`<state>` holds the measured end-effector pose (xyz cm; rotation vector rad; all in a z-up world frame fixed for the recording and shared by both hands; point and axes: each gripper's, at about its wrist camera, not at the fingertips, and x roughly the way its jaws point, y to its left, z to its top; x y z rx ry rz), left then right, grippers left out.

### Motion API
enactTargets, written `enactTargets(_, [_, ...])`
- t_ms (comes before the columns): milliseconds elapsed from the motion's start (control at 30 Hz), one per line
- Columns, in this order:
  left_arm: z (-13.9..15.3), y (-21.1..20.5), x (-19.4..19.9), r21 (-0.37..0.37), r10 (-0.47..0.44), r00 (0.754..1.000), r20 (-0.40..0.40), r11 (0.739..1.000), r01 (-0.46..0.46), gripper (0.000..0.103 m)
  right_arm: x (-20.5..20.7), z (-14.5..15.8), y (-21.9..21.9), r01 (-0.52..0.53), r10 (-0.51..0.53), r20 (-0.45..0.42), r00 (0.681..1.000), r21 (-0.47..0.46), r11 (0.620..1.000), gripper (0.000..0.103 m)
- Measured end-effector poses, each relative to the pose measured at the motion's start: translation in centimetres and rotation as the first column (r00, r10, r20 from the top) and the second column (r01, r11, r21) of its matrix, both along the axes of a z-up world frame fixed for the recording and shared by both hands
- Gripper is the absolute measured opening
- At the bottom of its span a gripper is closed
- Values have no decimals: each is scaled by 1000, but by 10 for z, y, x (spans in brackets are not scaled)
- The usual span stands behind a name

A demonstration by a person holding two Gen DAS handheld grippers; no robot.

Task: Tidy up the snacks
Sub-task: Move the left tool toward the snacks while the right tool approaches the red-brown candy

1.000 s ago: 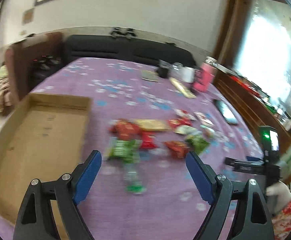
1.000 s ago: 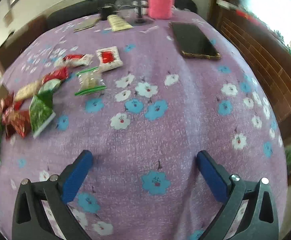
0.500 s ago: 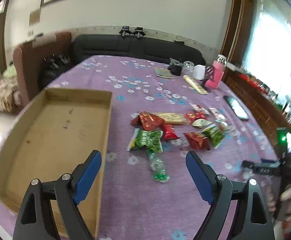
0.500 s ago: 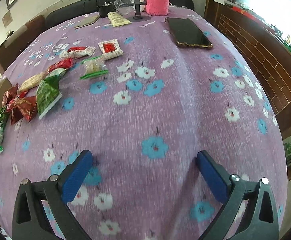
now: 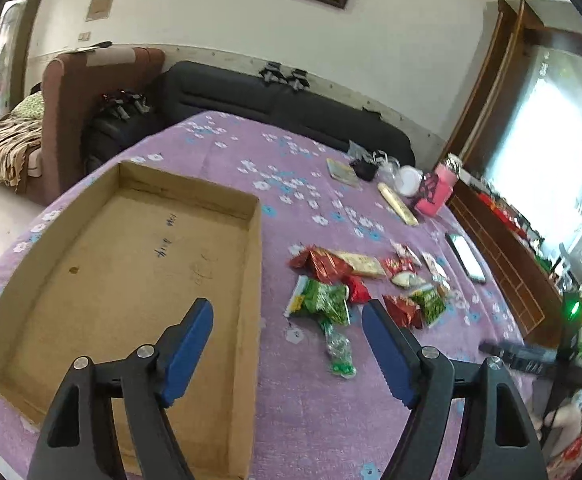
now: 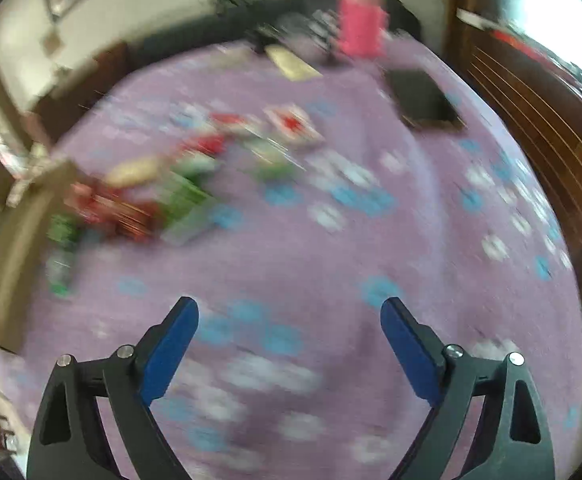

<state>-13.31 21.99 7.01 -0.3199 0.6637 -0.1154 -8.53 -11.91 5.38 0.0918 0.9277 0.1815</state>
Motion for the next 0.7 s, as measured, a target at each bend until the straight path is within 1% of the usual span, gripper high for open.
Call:
enactTargets(100, [-7, -15, 4, 13, -52, 998, -25, 999, 53, 81, 14, 5, 36, -90, 89, 37, 995, 17, 996, 92])
enactTargets(200, [-9, -28, 8, 36, -99, 994, -39, 994, 100, 81, 30, -1, 65, -149, 147, 47, 988, 22, 989, 91])
enactTargets(267, [-11, -36, 10, 51, -128, 991, -47, 990, 131, 81, 40, -6, 76, -173, 172, 37, 984, 39, 984, 85])
enactTargets(300, [-12, -41, 12, 57, -146, 988, -52, 987, 149, 81, 46, -9, 84, -187, 186, 28, 982, 47, 981, 84])
enactTargets(400, [-20, -55, 17, 67, -191, 978, -80, 978, 197, 80, 54, -14, 97, -205, 204, 26, 979, 36, 978, 78])
enactTargets(467, [-24, -62, 22, 64, -209, 973, -98, 974, 216, 80, 60, -18, 104, -215, 214, 13, 977, 42, 976, 71])
enactTargets(500, [-27, -65, 26, 60, -218, 970, -110, 972, 226, 79, 64, -21, 106, -215, 215, 5, 977, 51, 975, 70])
enactTargets(533, [-29, -68, 28, 56, -227, 967, -117, 970, 235, 72, 67, -23, 106, -213, 214, -1, 977, 59, 975, 69])
enactTargets(600, [-33, -75, 36, 51, -246, 959, -137, 966, 255, 62, 74, -27, 107, -209, 211, -9, 978, 77, 975, 64])
enactTargets(700, [-40, -82, 48, 72, -234, 958, -167, 966, 249, 59, 79, -29, 106, -197, 199, -13, 980, 93, 976, 60])
